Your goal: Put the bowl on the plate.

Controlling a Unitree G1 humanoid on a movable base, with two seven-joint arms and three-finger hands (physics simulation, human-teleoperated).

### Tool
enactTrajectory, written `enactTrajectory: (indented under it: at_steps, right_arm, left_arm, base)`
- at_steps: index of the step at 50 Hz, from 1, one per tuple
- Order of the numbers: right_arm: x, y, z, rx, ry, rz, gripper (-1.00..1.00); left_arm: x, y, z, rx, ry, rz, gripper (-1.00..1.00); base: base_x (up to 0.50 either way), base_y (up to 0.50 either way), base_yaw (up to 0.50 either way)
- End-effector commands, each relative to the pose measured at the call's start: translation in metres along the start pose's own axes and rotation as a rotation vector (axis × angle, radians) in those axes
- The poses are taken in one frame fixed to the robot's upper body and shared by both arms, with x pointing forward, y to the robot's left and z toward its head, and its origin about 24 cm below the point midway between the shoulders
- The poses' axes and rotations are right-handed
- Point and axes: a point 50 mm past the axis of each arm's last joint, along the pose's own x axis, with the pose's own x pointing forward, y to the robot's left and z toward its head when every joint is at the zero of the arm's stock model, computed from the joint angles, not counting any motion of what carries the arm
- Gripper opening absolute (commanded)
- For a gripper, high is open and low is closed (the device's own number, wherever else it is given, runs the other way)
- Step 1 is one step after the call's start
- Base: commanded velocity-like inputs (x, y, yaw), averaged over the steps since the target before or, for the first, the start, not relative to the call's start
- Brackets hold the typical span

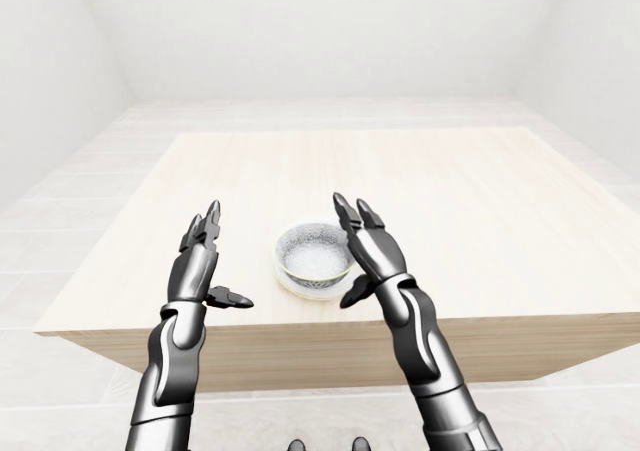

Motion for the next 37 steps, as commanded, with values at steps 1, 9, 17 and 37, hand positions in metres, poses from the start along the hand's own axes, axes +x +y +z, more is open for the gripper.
enactTrajectory:
  at_steps: [1,9,17,37]
  right_arm:
    - [-0.014,-0.034,0.013,0.007,-0.073,-0.029,1.0]
    - [-0.027,-0.054,0.017,0.047,-0.115,-0.072,1.0]
    - [-0.046,-0.086,0.031,0.142,-0.226,-0.197,1.0]
    - [-0.06,-0.102,0.034,0.202,-0.311,-0.3,1.0]
  left_arm:
    - [0.0,-0.001,0.001,0.003,-0.004,-0.001,1.0]
    - [-0.002,-0.001,0.004,0.004,-0.014,-0.003,1.0]
    - [-0.003,0.002,0.01,-0.009,-0.038,-0.002,1.0]
    - [-0.009,0.004,0.011,-0.006,-0.038,0.001,1.0]
  base:
    - [0.0,0.0,0.0]
    - [0.0,0.0,0.0]
    - [0.0,0.0,0.0]
    - [0.0,0.0,0.0]
